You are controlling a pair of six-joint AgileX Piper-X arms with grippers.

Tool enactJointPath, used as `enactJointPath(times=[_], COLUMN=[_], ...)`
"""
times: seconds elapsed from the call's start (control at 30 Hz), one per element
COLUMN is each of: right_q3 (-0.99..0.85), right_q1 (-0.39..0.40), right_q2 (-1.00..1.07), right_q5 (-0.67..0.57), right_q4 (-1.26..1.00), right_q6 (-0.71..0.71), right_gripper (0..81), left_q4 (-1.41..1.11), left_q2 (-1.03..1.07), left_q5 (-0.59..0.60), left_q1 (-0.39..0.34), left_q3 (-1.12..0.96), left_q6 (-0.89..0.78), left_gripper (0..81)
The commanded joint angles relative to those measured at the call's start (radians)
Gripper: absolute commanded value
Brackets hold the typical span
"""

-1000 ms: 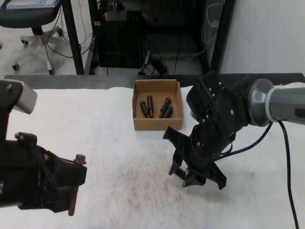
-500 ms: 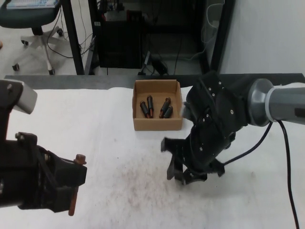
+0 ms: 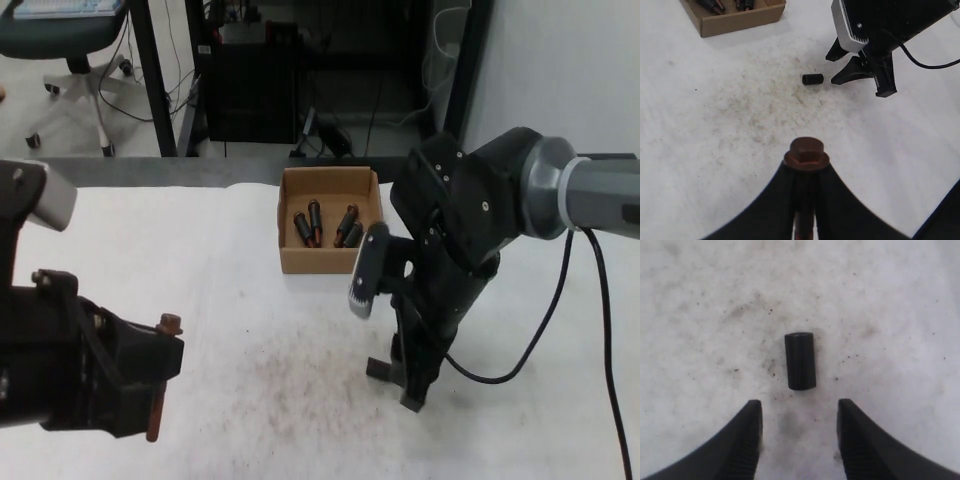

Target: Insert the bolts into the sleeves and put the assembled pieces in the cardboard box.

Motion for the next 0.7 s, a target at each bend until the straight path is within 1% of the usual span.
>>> enactJointPath(times=[0.0,0.1,0.2,0.27,0.4,0.53,0.6,0.67], right_q3=[-0.009,-0.009,-0.009,-0.009,-0.009,-0.009,-0.009,-0.009], right_q1=[0.003,0.009,0.019,0.032,0.043,0.044,0.044,0.044], right_q2=[-0.013,-0.013,-0.011,-0.005,0.026,0.075,0.095,0.105], right_q5=[-0.005,-0.015,-0.092,-0.1,-0.091,-0.052,-0.044,-0.006], right_q4=[0.002,-0.009,-0.046,-0.072,-0.076,-0.074,-0.078,-0.098], right_q6=[-0.06,-0.112,-0.109,-0.109,-0.106,-0.038,-0.039,-0.039], right_gripper=[44.7,44.7,44.7,44.7,44.7,44.7,44.7,44.7], left_q4=[-0.037,-0.048,-0.059,-0.059,-0.059,-0.059,-0.059,-0.059], left_q2=[-0.011,-0.011,-0.011,-0.011,-0.011,-0.011,-0.011,-0.011], left_q5=[0.007,0.007,0.007,0.007,0.003,0.003,0.003,0.003], left_q1=[0.003,0.003,0.003,0.003,0.003,0.003,0.003,0.003], left_q3=[-0.001,-0.001,-0.001,-0.001,-0.001,-0.001,-0.001,-0.001], left_q6=[-0.002,-0.002,-0.002,-0.002,-0.002,-0.002,-0.002,-0.002], left_gripper=[0.1,0.1,0.1,0.1,0.1,0.1,0.1,0.1])
